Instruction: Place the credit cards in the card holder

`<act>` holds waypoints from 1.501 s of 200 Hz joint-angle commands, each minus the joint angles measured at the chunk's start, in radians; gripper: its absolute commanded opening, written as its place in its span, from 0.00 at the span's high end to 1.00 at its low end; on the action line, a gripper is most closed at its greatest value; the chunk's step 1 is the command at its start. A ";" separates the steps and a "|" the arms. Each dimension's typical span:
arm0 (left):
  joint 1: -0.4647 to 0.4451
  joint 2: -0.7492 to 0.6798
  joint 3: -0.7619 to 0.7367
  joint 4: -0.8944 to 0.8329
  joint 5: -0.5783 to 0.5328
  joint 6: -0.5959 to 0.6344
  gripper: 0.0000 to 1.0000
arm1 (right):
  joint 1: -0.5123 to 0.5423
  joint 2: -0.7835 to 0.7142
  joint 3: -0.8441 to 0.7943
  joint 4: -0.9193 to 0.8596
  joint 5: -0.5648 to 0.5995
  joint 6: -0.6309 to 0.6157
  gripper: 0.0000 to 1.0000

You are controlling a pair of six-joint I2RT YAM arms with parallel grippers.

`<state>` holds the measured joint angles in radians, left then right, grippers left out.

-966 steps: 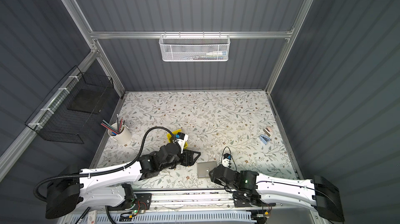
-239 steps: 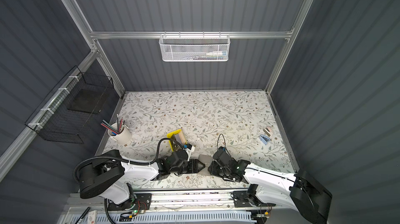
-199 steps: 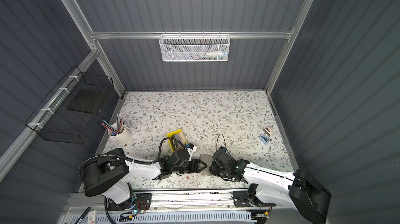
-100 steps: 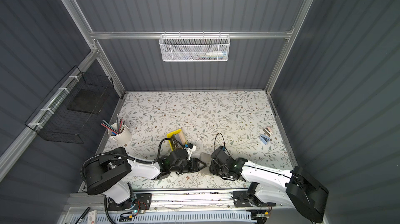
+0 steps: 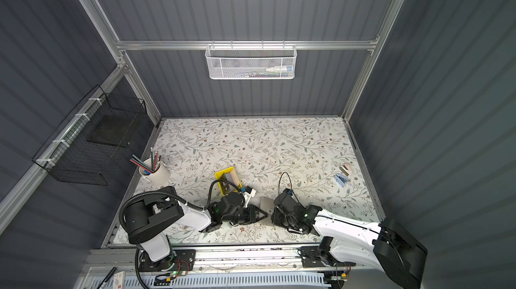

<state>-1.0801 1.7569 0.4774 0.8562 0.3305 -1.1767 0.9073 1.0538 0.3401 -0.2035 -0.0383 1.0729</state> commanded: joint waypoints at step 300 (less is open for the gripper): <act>0.075 -0.296 0.282 -0.720 -0.260 0.360 0.87 | -0.138 0.007 0.396 -0.214 -0.018 -0.290 0.63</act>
<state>-1.0122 1.4876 0.7578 0.1097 0.0483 -0.8642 0.7803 1.0428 0.7315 -0.4343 -0.0116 0.8242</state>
